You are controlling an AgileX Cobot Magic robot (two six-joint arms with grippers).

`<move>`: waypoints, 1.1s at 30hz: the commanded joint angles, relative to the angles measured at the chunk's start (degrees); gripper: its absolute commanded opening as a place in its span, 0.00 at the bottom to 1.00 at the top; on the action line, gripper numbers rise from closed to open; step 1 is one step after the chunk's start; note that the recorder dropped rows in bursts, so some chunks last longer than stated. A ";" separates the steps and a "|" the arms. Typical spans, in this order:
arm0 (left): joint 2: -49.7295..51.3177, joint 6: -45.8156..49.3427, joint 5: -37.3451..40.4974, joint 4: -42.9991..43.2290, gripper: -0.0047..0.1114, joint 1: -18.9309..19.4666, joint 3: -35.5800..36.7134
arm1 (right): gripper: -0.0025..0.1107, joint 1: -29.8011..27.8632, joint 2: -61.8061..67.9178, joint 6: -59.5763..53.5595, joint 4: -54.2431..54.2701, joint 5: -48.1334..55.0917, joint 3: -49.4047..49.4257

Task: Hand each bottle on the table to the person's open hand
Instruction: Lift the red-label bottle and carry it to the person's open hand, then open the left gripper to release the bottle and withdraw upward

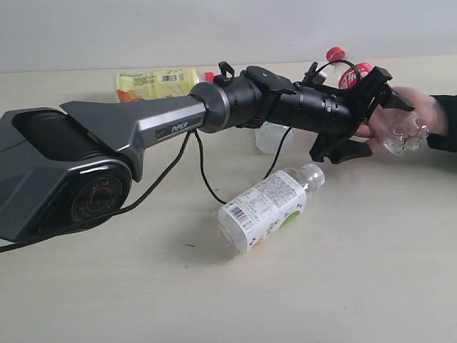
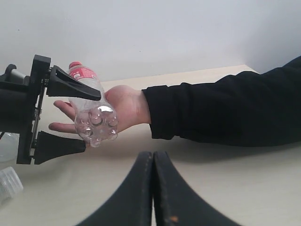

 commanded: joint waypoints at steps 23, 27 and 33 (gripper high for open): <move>-8.22 4.81 16.90 3.47 0.78 4.71 -0.06 | 0.02 -0.39 -0.31 -0.14 -0.08 -0.31 0.27; -9.62 4.98 21.18 5.61 0.63 5.32 -0.06 | 0.02 -0.39 -0.31 -0.14 -0.08 -0.31 0.27; -11.23 8.44 30.02 5.73 0.21 7.32 -0.06 | 0.02 -0.39 -0.31 -0.14 -0.08 -0.31 0.27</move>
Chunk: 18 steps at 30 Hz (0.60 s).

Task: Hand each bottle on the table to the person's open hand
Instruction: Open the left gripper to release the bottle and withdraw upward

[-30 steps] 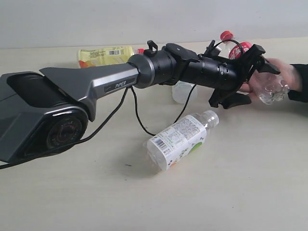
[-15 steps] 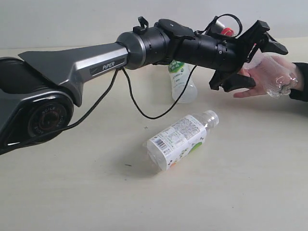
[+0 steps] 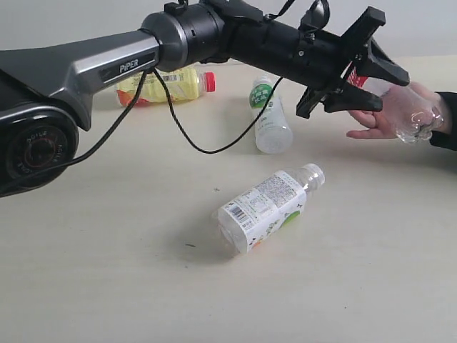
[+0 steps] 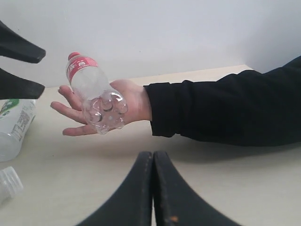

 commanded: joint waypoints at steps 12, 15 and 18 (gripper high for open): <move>-7.19 12.38 9.54 11.10 0.04 4.61 -0.06 | 0.02 -0.39 -0.31 -0.14 -0.08 -0.31 0.27; -8.55 13.95 9.54 15.85 0.04 4.61 -0.06 | 0.02 -0.39 -0.31 -0.14 -0.08 -0.31 0.27; -9.81 17.16 9.54 16.30 0.04 4.87 -0.06 | 0.02 -0.39 -0.31 -0.14 -0.08 -0.31 0.27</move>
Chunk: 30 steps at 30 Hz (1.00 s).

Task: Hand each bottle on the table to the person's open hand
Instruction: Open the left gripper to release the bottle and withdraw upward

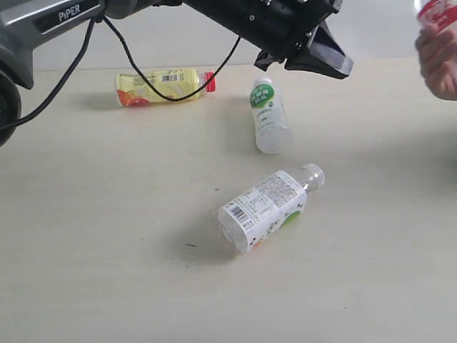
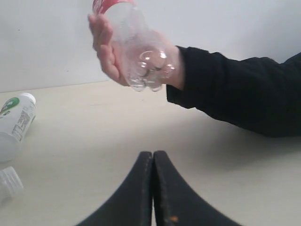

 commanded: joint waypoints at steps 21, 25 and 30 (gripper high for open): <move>-6.46 8.53 0.61 13.73 0.04 1.33 4.50 | 0.02 -0.39 -0.31 -0.14 -0.08 -0.31 0.27; -9.92 9.25 0.61 14.81 0.04 1.90 9.23 | 0.02 -0.39 -0.31 -0.14 -0.08 -0.31 0.27; -14.91 9.36 0.61 18.02 0.04 2.36 14.72 | 0.02 -0.39 -0.31 -0.14 -0.08 -0.31 0.27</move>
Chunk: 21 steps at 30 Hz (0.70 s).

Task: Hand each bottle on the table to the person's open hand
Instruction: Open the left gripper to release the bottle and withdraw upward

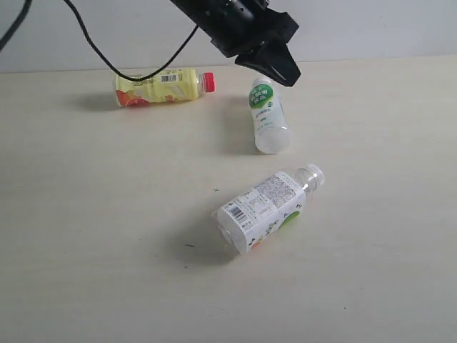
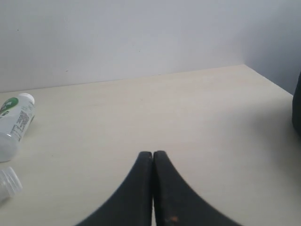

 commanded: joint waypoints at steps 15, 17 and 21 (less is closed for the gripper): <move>-14.29 -1.50 -4.25 7.96 0.04 0.29 12.20 | 0.02 -0.39 -0.31 -0.14 -0.08 -0.41 0.27; -15.02 -1.50 -5.74 7.96 0.04 0.19 14.15 | 0.02 -0.39 -0.31 -0.14 -0.08 -0.41 0.27; -16.06 -2.40 -10.98 9.44 0.04 0.19 17.23 | 0.02 -0.39 -0.31 -0.14 -0.08 -0.41 0.27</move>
